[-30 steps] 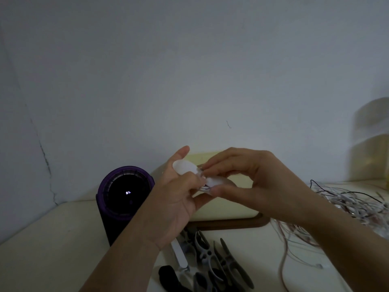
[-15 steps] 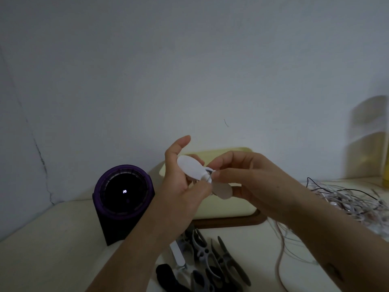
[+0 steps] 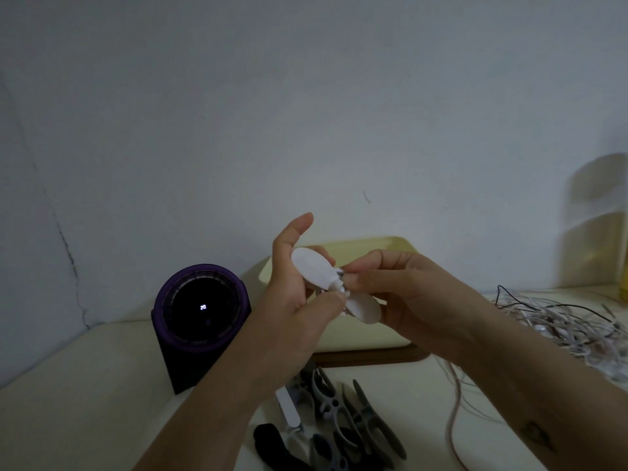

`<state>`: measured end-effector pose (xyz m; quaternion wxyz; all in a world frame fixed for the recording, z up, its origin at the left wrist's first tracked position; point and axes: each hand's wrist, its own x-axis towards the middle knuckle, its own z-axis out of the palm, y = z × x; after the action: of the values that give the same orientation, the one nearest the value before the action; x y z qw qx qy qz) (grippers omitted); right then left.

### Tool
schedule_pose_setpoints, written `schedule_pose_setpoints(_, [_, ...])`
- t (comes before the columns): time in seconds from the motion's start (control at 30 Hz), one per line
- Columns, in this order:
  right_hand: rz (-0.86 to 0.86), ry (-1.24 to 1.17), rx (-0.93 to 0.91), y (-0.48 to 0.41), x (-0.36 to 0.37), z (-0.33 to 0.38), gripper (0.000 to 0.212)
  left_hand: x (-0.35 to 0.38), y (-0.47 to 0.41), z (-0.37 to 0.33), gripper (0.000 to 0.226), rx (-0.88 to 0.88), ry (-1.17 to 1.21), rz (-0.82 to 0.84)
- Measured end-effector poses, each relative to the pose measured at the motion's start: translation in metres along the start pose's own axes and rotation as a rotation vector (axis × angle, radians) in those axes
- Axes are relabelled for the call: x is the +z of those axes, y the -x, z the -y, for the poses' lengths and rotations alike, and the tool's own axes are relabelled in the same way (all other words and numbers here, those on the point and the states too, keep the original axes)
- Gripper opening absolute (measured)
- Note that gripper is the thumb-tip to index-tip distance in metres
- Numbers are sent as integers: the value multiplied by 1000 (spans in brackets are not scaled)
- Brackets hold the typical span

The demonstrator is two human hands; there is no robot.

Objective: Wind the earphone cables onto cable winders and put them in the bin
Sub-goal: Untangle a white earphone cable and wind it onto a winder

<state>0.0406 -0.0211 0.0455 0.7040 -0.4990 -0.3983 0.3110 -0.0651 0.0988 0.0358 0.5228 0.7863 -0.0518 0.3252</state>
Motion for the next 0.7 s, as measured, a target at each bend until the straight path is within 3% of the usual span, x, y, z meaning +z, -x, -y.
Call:
schedule_pose_setpoints(0.07, [10, -35, 28, -1, -3, 0, 21, -1, 0, -1, 74, 6, 8, 5])
schedule_pose_setpoints(0.23, [1, -210, 107, -2, -2, -2, 7, -2, -3, 3, 80, -20, 182, -12])
schedule_pose_setpoints(0.4, [-51, -204, 89, -3, 1, -10, 5, 0, -4, 6, 80, -137, 307, -35])
schedule_pose_setpoints(0.47, [-68, -50, -27, -3, 2, -13, 10, 2, -5, 4, 82, -142, 310, -89])
schedule_pose_setpoints(0.6, [-168, 735, -423, -3, 1, -17, 23, -2, -8, 4, 79, -182, 451, -213])
schedule_pose_setpoints(0.7, [-213, 787, -457, -9, -3, -19, 12, -8, -4, 8, 92, -255, 470, -145])
